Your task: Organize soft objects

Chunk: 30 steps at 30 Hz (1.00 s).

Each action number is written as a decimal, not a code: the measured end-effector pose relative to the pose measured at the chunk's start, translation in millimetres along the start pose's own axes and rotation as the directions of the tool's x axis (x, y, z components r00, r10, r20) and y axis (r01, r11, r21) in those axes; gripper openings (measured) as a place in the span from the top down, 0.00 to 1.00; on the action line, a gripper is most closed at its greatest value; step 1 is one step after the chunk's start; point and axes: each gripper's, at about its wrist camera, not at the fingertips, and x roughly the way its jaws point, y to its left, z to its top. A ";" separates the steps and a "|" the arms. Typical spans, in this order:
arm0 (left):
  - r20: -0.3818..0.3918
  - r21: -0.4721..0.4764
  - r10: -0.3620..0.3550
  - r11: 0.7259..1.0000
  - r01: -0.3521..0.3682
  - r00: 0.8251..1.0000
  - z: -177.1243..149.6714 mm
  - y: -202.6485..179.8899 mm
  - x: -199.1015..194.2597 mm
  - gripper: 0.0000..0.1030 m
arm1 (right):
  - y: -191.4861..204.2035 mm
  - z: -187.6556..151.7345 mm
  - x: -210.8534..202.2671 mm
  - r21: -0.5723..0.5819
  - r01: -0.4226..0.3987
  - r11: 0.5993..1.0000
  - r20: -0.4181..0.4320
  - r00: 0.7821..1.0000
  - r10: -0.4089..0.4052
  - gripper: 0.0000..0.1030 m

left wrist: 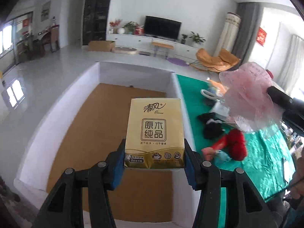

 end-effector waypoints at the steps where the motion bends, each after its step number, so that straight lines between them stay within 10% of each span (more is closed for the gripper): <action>1: -0.001 -0.024 0.048 0.999 -0.048 0.999 -2.8 15.1 0.8 0.48 | 10.8 -5.2 17.4 -0.011 -0.016 1.000 -0.029 0.999 0.016 0.90; 4: -0.043 -0.042 0.149 0.988 -0.151 0.988 -13.5 39.1 14.2 0.02 | 33.9 -25.4 65.9 -0.012 -0.058 0.998 -0.121 0.991 0.056 0.79; 6: -0.059 -0.039 0.189 0.981 -0.191 0.980 -22.6 45.3 23.6 0.00 | 36.2 -41.0 96.7 -0.011 -0.059 0.998 -0.210 0.976 0.056 0.31; 7: -0.071 -0.036 0.192 0.980 -0.195 0.979 -26.6 46.2 27.5 0.00 | 33.6 -48.0 105.9 -0.005 -0.048 0.999 -0.244 0.969 0.045 0.26; 16: -0.032 0.038 -0.042 0.998 0.043 0.999 -26.8 -38.6 31.4 0.00 | -27.6 -88.8 39.8 -0.096 0.258 0.961 -0.142 0.952 -0.270 0.25; 19: -0.062 0.147 -0.166 0.974 0.173 0.984 -34.3 -97.3 31.5 0.00 | -64.9 -102.1 6.0 -0.143 0.479 0.866 -0.101 0.864 -0.494 0.24; 26: -0.245 0.288 -0.242 0.906 0.309 0.939 -86.3 -200.5 85.5 0.00 | -161.9 -124.1 -45.8 -0.144 0.814 0.562 -0.096 0.554 -0.827 0.24; 28: -0.289 0.291 -0.225 0.905 0.309 0.930 -99.7 -214.0 110.3 0.00 | -186.7 -131.1 -61.2 -0.066 0.837 0.543 -0.149 0.530 -0.835 0.24; 30: -0.306 0.306 -0.197 0.906 0.292 0.931 -108.3 -221.0 127.7 0.00 | -203.4 -130.4 -75.3 0.018 0.826 0.563 -0.184 0.557 -0.810 0.24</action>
